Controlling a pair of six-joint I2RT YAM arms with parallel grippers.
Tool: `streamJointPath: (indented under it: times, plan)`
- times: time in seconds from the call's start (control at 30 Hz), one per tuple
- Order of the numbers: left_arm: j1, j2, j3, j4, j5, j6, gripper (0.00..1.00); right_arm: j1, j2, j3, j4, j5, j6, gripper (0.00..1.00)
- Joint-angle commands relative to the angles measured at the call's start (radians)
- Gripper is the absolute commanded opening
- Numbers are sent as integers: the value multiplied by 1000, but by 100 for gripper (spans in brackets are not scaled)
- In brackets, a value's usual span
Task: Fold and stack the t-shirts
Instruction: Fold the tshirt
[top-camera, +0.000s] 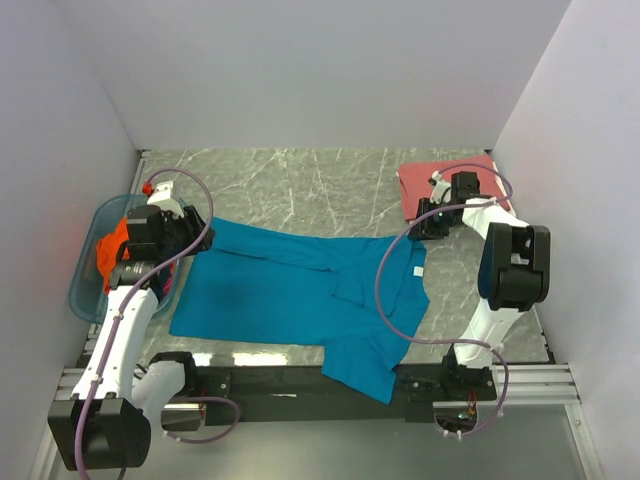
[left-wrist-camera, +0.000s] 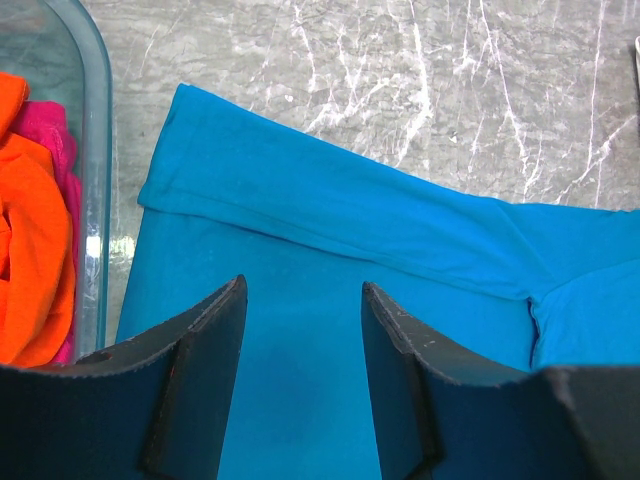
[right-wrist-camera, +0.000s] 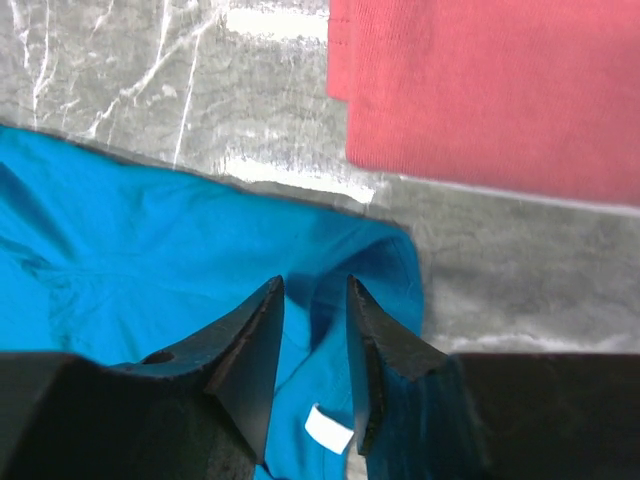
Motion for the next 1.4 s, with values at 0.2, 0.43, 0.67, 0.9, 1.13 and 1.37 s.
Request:
streamJointPath:
  times: [0.2, 0.43, 0.67, 0.9, 1.13, 1.37]
  plan:
    - [-1, -22, 1, 28, 12, 14, 55, -16, 45, 58, -19, -54, 11, 25]
    - [-1, -24, 1, 31, 17, 14, 55, -57, -24, 11, -45, -45, -16, 6]
    - [-1, -24, 1, 30, 17, 12, 55, -76, -47, -37, -50, -57, -15, 6]
    - [-1, -21, 2, 30, 14, 12, 55, -87, -26, -49, -61, -31, -30, 15]
    - [-1, -18, 2, 33, 15, 14, 55, -119, -27, -43, -57, 4, -59, 21]
    - [-1, -28, -1, 28, 0, 2, 57, -139, -60, -31, -65, -10, -142, 24]
